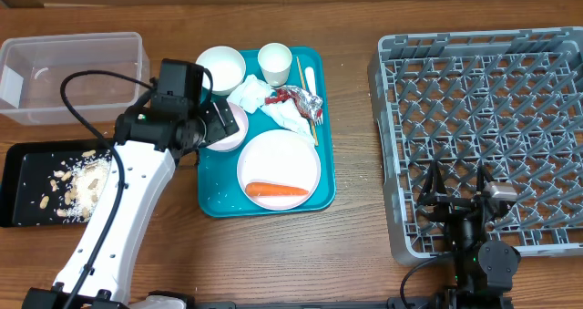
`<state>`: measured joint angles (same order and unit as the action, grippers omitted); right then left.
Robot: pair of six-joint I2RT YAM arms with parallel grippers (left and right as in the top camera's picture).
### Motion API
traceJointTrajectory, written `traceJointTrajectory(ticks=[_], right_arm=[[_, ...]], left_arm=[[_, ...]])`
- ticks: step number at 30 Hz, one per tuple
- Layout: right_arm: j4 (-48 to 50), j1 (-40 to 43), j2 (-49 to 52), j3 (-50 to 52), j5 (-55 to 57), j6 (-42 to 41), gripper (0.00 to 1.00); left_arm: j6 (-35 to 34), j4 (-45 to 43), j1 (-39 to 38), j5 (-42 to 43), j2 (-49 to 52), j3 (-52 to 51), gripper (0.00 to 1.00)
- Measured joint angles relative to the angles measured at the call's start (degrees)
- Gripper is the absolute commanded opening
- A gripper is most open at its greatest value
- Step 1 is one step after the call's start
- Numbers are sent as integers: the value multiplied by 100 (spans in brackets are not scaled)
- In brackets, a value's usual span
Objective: Sort waste into correct bins and load items into the dishwasher rack
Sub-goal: 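Move the left gripper down toward the carrot on the white plate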
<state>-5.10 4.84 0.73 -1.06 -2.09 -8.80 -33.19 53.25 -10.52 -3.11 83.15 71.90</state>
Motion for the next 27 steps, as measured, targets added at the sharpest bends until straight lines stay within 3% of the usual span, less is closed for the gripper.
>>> traceJointTrajectory(ticks=[13,27], right_arm=[[-2,0,0,0,-4,0,100],[0,0,0,0,-2,0,100]], left_arm=[[1296,-284,-428,1021,0,0,100],[2815,-380,-1690,1639,0,0,100]])
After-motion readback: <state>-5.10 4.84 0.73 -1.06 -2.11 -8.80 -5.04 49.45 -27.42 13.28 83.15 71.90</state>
